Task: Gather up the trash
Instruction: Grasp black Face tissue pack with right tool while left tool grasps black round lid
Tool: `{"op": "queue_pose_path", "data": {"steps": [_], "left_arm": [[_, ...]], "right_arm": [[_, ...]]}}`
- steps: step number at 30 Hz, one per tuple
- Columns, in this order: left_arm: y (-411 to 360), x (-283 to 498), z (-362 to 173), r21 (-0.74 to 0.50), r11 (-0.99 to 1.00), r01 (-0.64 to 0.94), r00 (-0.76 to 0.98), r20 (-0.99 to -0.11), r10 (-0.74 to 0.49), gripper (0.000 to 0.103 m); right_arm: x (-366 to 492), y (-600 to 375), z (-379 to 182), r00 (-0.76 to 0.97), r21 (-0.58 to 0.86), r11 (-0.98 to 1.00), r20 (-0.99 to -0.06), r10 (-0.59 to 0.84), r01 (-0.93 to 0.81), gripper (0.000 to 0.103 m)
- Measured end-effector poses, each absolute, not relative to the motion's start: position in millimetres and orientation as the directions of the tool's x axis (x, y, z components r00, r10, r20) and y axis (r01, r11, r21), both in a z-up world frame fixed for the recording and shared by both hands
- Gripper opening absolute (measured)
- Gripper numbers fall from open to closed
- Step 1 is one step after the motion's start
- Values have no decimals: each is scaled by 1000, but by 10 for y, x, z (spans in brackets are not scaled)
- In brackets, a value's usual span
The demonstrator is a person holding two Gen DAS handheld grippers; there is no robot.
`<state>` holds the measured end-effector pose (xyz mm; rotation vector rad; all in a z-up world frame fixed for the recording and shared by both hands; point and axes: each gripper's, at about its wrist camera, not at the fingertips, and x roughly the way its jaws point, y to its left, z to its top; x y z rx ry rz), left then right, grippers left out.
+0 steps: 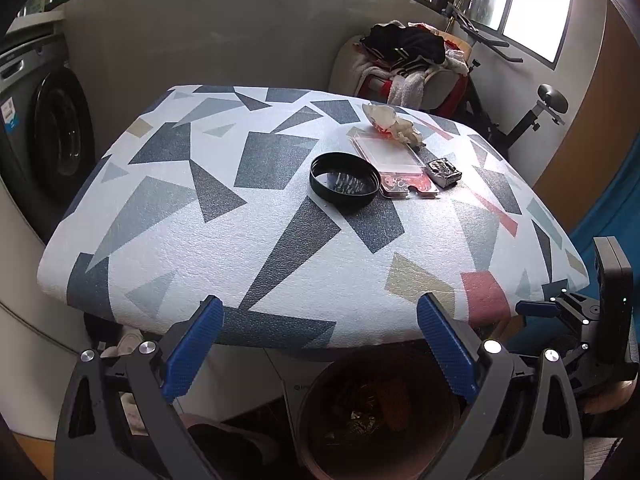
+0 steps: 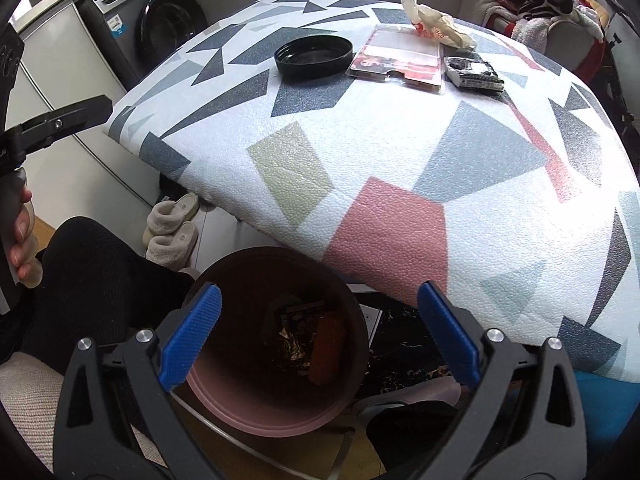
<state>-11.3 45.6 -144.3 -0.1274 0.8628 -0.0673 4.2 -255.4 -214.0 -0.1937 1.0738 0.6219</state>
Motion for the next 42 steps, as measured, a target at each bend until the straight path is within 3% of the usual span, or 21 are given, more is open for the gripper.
{"op": "queue_pose_path", "data": {"steps": [15,25,31,42], "left_arm": [[507,0,-1580,-142,990,-10,627,-772,-105,95],[585,149,-1680,-138,990,-35,612,-786,-88,95],[618,249,-1718,-132,990,-49,602,-795,-76,95],[593,415,-1771,-118,992,-44,586,-807,-70,95]], "right_arm": [[483,-2715,-2007,428,75,849,-838,338,-524,97],[1560,-3007,-1868,580,42,898,-750,318,-437,97],[2165,-2947,-2029,595,0,917,-760,259,-399,88],[2584,-2709,-2265,542,-7,898,-799,259,-440,82]]}}
